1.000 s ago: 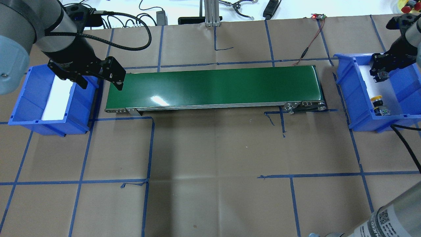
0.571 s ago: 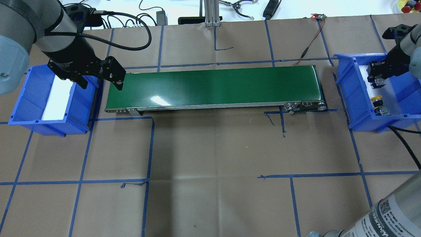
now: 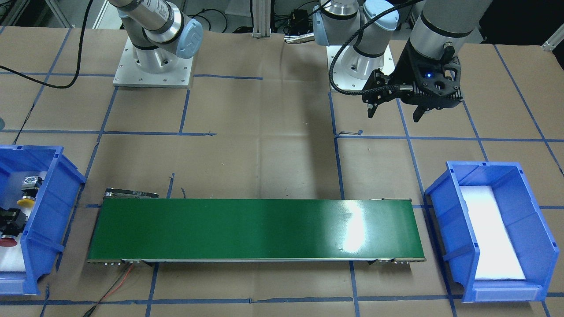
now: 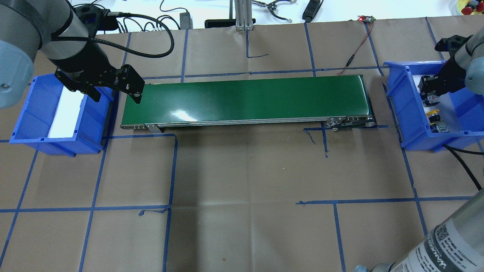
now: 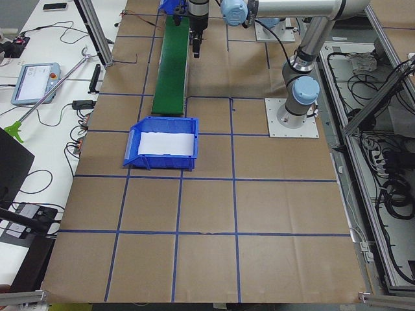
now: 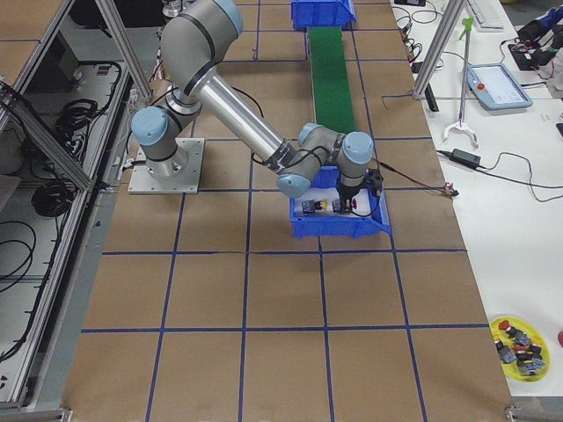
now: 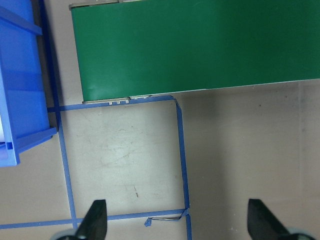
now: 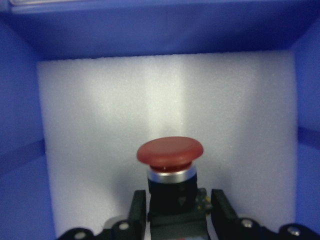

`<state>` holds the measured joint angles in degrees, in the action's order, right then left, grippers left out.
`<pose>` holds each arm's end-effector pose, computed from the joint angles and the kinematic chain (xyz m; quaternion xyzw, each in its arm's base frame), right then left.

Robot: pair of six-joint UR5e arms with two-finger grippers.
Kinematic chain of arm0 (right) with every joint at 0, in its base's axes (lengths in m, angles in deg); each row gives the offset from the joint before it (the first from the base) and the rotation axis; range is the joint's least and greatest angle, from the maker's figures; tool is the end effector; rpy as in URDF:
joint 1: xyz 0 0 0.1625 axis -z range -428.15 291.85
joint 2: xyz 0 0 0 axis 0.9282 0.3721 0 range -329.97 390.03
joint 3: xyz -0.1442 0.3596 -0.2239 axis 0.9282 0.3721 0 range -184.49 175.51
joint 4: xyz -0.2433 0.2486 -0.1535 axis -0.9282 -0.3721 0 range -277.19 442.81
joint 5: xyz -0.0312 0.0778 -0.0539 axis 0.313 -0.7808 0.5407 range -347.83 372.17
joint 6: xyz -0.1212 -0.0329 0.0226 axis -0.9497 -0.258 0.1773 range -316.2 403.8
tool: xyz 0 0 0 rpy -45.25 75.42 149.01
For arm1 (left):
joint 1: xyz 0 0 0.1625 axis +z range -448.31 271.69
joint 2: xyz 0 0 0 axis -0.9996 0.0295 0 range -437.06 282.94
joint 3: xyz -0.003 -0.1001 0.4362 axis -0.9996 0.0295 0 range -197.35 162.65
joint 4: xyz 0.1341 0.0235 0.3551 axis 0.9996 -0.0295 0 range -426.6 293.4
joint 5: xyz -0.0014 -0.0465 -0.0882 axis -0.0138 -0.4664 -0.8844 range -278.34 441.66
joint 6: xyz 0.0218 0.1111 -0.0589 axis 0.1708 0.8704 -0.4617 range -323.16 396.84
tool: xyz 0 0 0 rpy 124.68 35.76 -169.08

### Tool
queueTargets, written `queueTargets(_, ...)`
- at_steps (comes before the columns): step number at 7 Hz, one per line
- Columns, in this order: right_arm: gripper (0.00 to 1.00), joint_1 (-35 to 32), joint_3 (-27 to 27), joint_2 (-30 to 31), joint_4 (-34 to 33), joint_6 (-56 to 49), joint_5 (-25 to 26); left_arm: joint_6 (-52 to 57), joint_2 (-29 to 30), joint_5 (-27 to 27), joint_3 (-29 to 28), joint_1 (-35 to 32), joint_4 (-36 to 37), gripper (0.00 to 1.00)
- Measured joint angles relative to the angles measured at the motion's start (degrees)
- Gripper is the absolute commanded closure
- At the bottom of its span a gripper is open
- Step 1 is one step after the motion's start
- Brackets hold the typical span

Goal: Transport two buttons from left to right
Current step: 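Carry the red button into the blue bin beside the yellow one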

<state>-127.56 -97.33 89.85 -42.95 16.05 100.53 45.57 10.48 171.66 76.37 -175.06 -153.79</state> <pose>-0.2023 -0.6113 0.2327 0.0245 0.9993 -0.0278 0.0008 -0.1081 -0.4469 0.4769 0.0478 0.9988 -0.0134 0.0014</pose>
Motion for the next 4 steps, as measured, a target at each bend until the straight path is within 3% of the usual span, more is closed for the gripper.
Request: queueTargets(4, 0.00, -0.14, 0.54, 2.05, 0.46, 0.10, 0.05, 0.00, 0.00, 0.00, -0.03, 0.00, 0.00, 0.00)
